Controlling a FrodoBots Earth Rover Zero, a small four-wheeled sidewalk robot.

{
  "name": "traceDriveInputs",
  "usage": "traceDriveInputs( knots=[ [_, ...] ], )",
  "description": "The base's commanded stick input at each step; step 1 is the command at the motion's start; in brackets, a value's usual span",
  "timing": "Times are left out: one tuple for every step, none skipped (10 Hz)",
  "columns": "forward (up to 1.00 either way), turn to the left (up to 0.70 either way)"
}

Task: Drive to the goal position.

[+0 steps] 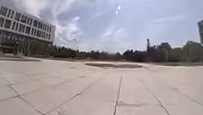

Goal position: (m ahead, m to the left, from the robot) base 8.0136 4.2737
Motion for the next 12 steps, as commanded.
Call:
traceDriveInputs(
  knots=[
    [0.70,0.00],
    [0.70,0.00],
    [0.70,0.00],
    [0.70,0.00],
    [0.70,0.00],
    [0.70,0.00],
    [0.70,0.00],
    [0.70,0.00],
    [0.70,0.00],
    [0.70,0.00],
    [0.70,0.00],
    [0.70,0.00]
  ],
)
